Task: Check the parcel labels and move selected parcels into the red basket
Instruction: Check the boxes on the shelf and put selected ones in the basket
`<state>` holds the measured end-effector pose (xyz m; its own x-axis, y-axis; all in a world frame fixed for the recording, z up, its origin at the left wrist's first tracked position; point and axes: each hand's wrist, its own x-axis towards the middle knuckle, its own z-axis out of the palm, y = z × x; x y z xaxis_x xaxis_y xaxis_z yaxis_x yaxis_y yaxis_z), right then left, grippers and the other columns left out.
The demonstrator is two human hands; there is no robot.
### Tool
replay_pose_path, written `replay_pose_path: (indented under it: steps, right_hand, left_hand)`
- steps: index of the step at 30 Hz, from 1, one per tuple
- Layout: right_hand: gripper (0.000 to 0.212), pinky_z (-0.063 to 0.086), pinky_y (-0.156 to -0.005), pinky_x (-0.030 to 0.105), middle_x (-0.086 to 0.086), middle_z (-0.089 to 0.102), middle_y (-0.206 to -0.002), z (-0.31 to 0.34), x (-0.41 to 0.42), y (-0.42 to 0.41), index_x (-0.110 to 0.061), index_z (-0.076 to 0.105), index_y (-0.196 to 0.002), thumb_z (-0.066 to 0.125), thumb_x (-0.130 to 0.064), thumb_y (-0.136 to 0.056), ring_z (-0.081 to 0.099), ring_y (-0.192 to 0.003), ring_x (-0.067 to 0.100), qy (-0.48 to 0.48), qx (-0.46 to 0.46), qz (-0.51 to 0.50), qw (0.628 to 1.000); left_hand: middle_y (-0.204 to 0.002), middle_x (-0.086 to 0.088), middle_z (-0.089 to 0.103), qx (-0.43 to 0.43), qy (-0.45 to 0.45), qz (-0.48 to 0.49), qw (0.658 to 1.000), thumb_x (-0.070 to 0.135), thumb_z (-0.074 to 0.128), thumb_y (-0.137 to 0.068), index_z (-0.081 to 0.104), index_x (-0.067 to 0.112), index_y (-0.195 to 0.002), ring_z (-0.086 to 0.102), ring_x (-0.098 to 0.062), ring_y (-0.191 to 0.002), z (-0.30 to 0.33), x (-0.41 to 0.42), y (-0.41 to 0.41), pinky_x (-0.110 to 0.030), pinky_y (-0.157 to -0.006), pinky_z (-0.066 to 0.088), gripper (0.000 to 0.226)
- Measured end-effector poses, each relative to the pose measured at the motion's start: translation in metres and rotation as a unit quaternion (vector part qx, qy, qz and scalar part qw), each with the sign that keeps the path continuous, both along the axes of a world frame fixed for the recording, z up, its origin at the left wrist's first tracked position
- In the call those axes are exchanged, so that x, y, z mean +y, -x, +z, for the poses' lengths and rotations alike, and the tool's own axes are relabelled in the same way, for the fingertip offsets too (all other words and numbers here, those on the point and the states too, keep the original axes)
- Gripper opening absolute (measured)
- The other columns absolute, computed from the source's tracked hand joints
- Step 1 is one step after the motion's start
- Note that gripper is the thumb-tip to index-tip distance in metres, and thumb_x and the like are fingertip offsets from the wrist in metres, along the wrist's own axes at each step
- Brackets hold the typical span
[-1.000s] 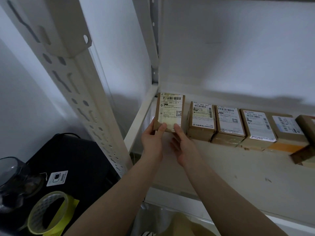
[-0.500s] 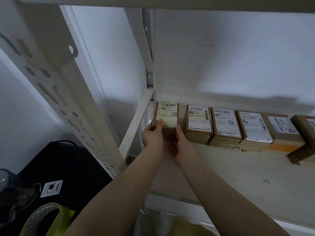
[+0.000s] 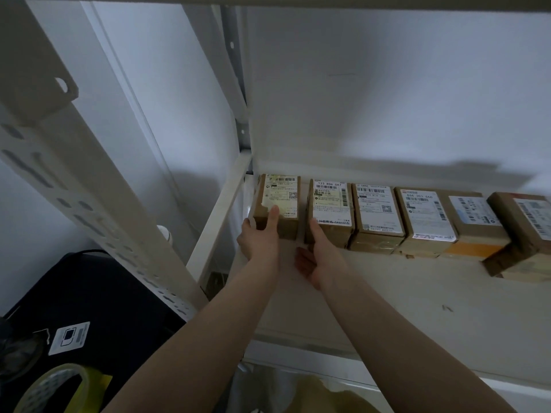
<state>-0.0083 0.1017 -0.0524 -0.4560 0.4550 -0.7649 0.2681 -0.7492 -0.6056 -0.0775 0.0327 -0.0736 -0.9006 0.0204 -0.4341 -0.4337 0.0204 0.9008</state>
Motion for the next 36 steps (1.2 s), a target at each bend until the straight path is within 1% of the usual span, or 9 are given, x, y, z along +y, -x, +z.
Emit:
replay_pose_path:
  steps: [3, 6, 10, 13, 21, 25, 28, 32, 36]
  right_hand:
    - [0.073, 0.055, -0.091, 0.038, 0.010, 0.059, -0.104, 0.001, 0.009, -0.007, -0.009, 0.055, -0.126, 0.075, -0.058, -0.075, 0.060, -0.091, 0.022, 0.023, -0.005, -0.022, 0.999]
    - [0.076, 0.055, -0.088, 0.038, 0.009, 0.058, -0.103, -0.002, 0.019, -0.010, -0.010, 0.052, -0.127, 0.076, -0.059, -0.074, 0.060, -0.092, 0.023, 0.048, 0.022, -0.042, 0.998]
    - [0.090, 0.049, -0.102, 0.053, 0.015, 0.067, -0.126, -0.005, 0.023, -0.009, -0.014, 0.058, -0.133, 0.087, -0.055, -0.058, 0.064, -0.116, 0.035, 0.098, 0.091, -0.075, 0.988]
    - [0.111, 0.050, -0.099, 0.054, 0.011, 0.068, -0.126, -0.017, 0.032, -0.004, -0.018, 0.059, -0.131, 0.088, -0.061, -0.033, 0.064, -0.116, 0.034, 0.080, 0.058, -0.068, 0.993]
    - [0.063, 0.055, -0.093, 0.051, 0.017, 0.070, -0.117, -0.018, 0.040, -0.015, -0.008, 0.062, -0.122, 0.077, -0.052, -0.078, 0.068, -0.105, 0.033, 0.034, 0.063, -0.029, 0.997]
    - [0.052, 0.058, -0.078, 0.040, 0.017, 0.072, -0.114, -0.026, 0.038, -0.025, -0.007, 0.066, -0.121, 0.071, -0.045, -0.086, 0.070, -0.099, 0.028, 0.037, 0.101, -0.014, 0.994]
    - [0.041, 0.056, -0.091, 0.043, 0.018, 0.073, -0.112, -0.030, 0.034, -0.033, -0.006, 0.068, -0.118, 0.071, -0.034, -0.089, 0.071, -0.101, 0.030, 0.032, 0.122, -0.026, 0.992]
    - [0.032, 0.056, -0.093, 0.044, 0.018, 0.074, -0.111, -0.034, 0.032, -0.040, -0.005, 0.070, -0.116, 0.072, -0.022, -0.089, 0.072, -0.097, 0.030, 0.028, 0.148, -0.039, 0.988]
    - [0.025, 0.057, -0.091, 0.041, 0.015, 0.076, -0.104, -0.038, 0.032, -0.047, -0.007, 0.072, -0.109, 0.072, -0.021, -0.089, 0.073, -0.093, 0.027, 0.028, 0.162, -0.040, 0.986]
  left_hand:
    - [-0.150, -0.017, 0.027, -0.065, 0.089, -0.002, 0.994, 0.080, 0.063, -0.061, 0.026, 0.019, -0.149, 0.034, -0.039, -0.136, 0.004, 0.003, -0.022, -0.057, -0.110, 0.033, 0.113]
    - [-0.146, -0.018, 0.034, -0.132, 0.080, -0.020, 0.988, 0.079, 0.066, -0.060, 0.028, 0.015, -0.146, 0.040, -0.040, -0.131, 0.014, 0.015, -0.045, -0.054, -0.107, 0.037, 0.113]
    - [-0.125, -0.011, 0.061, -0.171, -0.002, -0.042, 0.984, 0.093, 0.064, -0.012, 0.049, 0.020, -0.130, 0.061, -0.035, -0.107, -0.002, 0.048, -0.040, -0.050, -0.092, 0.051, 0.139]
    - [-0.117, -0.011, 0.066, -0.176, -0.019, -0.053, 0.983, 0.084, 0.067, -0.010, 0.052, 0.020, -0.126, 0.064, -0.038, -0.102, -0.019, 0.069, -0.030, -0.053, -0.090, 0.053, 0.134]
    - [-0.106, -0.011, 0.070, -0.176, -0.034, -0.024, 0.984, 0.073, 0.071, -0.012, 0.059, 0.015, -0.118, 0.067, -0.037, -0.095, -0.023, 0.075, -0.030, -0.053, -0.087, 0.054, 0.121]
    - [-0.105, -0.012, 0.072, -0.151, -0.106, -0.023, 0.983, 0.054, 0.086, -0.050, 0.060, 0.012, -0.122, 0.070, -0.033, -0.090, -0.003, 0.060, -0.046, -0.048, -0.080, 0.058, 0.087]
    - [-0.109, -0.015, 0.072, -0.119, -0.157, -0.017, 0.980, 0.026, 0.080, -0.078, 0.060, 0.008, -0.123, 0.071, -0.034, -0.094, 0.001, 0.051, -0.057, -0.042, -0.074, 0.060, 0.052]
    - [-0.108, -0.017, 0.072, -0.096, -0.180, -0.016, 0.979, 0.015, 0.073, -0.086, 0.065, 0.005, -0.119, 0.071, -0.030, -0.093, 0.002, 0.042, -0.070, -0.030, -0.062, 0.059, 0.036]
    - [-0.100, -0.013, 0.074, -0.066, -0.180, -0.009, 0.981, 0.010, 0.068, -0.089, 0.069, 0.003, -0.114, 0.073, -0.021, -0.082, 0.003, 0.035, -0.079, -0.026, -0.065, 0.061, 0.026]
